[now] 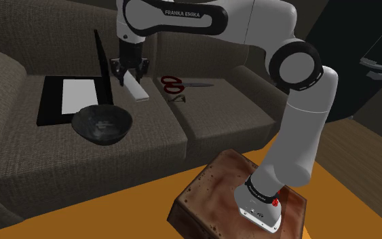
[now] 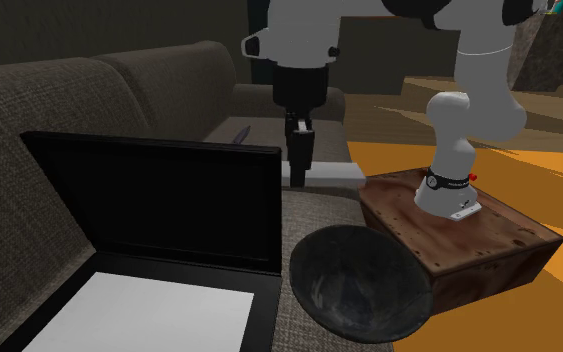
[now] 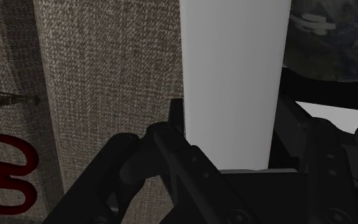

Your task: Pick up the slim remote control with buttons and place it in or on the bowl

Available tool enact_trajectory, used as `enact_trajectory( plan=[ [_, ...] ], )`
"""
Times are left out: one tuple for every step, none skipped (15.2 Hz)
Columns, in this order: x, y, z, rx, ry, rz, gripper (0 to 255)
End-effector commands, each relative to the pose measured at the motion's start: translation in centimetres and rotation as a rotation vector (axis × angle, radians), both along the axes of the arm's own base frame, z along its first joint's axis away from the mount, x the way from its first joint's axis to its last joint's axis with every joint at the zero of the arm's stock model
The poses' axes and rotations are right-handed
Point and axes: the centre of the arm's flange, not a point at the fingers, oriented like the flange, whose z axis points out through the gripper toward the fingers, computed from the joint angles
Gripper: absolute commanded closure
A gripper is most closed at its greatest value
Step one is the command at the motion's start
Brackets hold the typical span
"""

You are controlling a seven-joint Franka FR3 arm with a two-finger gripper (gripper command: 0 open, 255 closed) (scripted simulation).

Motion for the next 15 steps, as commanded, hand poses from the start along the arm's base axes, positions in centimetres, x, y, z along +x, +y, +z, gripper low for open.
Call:
enact_trajectory(
  plan=[
    [-0.6,2.6,0.1,0.0,-0.001,-0.001,255],
    [-1.0,3.8,0.1,0.0,-0.001,-0.001,255],
    [-1.4,5.1,0.1,0.0,-0.001,-0.001,255],
    [-1.8,6.4,0.1,0.0,-0.001,-0.001,255],
    [-2.2,7.6,0.1,0.0,-0.001,-0.001,255],
    [-2.6,8.9,0.2,0.0,-0.001,-0.001,255],
    [-3.0,10.1,0.2,0.0,-0.001,-0.001,255],
    [-3.4,11.4,0.2,0.0,-0.001,-0.001,255],
    [-3.8,12.6,0.2,0.0,-0.001,-0.001,255],
    [-4.2,13.7,0.3,0.0,-0.001,-0.001,255],
    [-4.2,13.7,-0.3,0.0,-0.001,-0.001,255],
    [-4.2,13.7,-0.8,0.0,-0.001,-0.001,255],
    [-4.2,13.7,-1.3,0.0,-0.001,-0.001,255],
    [-4.2,13.7,-1.9,0.0,-0.001,-0.001,255],
    [-4.2,13.7,-2.4,0.0,-0.001,-0.001,255]
  ],
)
